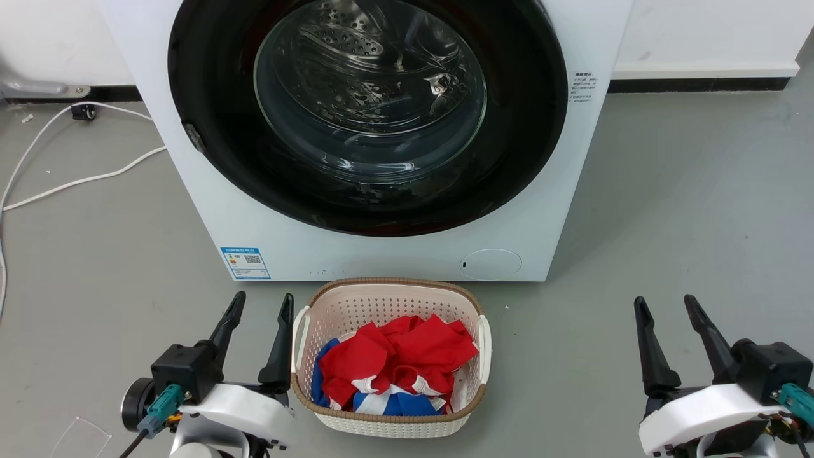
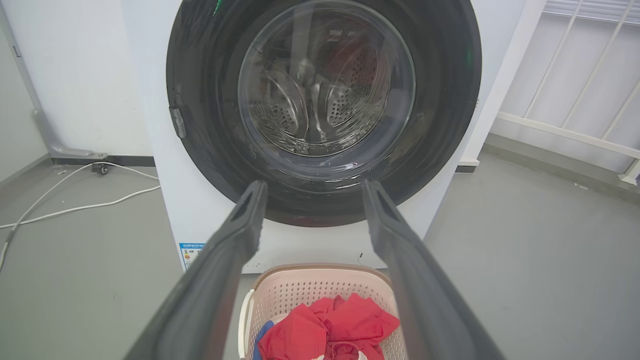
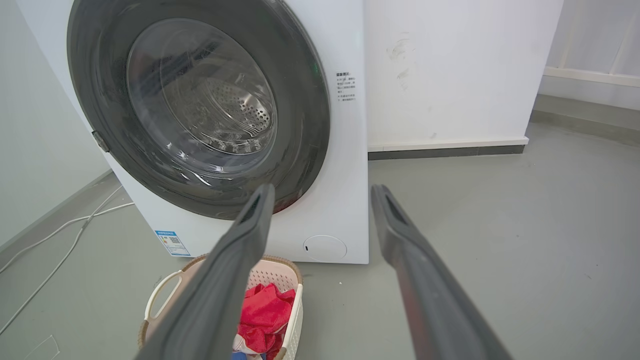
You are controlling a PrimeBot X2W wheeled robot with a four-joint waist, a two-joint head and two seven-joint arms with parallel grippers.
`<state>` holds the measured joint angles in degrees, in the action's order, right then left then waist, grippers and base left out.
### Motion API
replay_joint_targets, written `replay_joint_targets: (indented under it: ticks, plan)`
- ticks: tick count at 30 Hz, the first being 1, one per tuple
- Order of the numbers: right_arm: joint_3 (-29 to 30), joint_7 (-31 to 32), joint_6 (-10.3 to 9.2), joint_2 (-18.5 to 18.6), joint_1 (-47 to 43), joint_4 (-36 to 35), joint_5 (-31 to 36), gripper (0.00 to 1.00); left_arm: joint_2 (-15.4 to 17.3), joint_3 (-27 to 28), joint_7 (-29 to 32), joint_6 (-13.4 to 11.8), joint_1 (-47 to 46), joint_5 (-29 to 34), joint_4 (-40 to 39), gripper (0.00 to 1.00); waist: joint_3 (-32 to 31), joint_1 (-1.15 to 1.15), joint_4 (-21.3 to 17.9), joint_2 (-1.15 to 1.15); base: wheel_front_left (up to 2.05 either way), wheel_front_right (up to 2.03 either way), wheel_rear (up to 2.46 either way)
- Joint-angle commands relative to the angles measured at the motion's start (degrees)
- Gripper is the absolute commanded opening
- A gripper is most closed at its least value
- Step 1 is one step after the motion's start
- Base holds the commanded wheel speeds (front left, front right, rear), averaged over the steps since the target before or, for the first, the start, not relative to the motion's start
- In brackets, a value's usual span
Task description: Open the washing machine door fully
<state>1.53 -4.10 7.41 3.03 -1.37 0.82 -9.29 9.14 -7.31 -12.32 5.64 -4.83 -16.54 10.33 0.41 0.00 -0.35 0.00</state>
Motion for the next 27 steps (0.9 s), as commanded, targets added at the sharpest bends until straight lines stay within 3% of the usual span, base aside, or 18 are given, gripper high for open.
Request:
replay_joint_targets:
  ticks: [1,27]
  plan:
    - [0.2,-0.5,0.13,-0.1,-0.1,-0.4,0.6,1.00,0.0,0.1,-0.4,0.2,-0.6,0.8,-0.2,1.00,0.0,0.00,0.0,0.00,0.00,0.00,0.00]
    - [0.0,-3.1,0.07,-0.2,0.3,1.1,4.8,1.00,-1.5,1.6,-3.0,1.8,-1.3,3.7,3.7,1.00,0.8,0.00,0.2,0.00,0.00,0.00,0.00]
